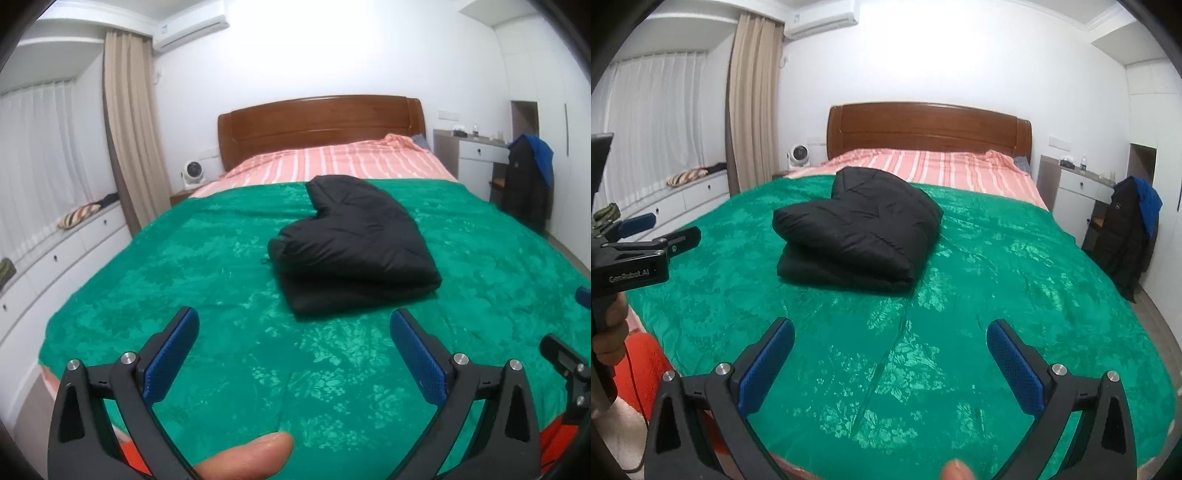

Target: Fold large clothes

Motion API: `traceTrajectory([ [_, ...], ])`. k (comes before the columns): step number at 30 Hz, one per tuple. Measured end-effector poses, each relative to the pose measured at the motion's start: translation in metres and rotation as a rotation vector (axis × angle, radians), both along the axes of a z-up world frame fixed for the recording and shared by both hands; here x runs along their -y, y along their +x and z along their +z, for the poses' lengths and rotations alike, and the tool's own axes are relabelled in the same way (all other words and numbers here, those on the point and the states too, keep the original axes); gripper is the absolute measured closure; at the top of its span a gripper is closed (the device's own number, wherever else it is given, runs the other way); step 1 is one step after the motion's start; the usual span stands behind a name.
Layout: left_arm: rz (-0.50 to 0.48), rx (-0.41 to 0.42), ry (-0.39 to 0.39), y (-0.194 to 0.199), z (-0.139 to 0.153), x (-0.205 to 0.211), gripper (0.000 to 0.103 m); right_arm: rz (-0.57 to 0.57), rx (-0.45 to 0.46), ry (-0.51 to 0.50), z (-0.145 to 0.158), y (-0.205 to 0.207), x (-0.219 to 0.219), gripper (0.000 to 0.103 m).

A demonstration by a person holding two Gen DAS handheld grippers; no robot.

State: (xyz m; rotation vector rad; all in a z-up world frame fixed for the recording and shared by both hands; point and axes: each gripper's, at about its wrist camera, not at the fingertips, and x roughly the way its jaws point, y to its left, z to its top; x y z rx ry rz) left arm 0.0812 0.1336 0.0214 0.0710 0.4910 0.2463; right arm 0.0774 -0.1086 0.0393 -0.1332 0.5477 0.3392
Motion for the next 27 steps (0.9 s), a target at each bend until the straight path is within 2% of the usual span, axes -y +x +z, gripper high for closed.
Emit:
traceTrajectory([
  [5,-0.020,-0.039,-0.016,0.002,0.010,0.010,0.000,-0.037,-0.111,-0.014,0.008,0.002,0.006,0.000],
  [8,-0.034,-0.094,-0.040,0.008,0.008,0.016,0.000,-0.073,-0.146,-0.008,0.011,0.004,0.013,0.000],
  [14,-0.036,-0.146,-0.001,0.012,-0.006,0.028,0.000,-0.129,-0.166,-0.017,0.014,0.008,0.019,0.000],
  [22,-0.038,-0.199,-0.034,0.014,-0.012,0.028,0.000,-0.149,-0.190,-0.069,0.009,0.013,0.013,0.000],
  [27,-0.050,-0.233,-0.054,0.015,-0.009,0.027,0.000,-0.128,-0.196,-0.069,0.016,0.012,0.009,0.000],
])
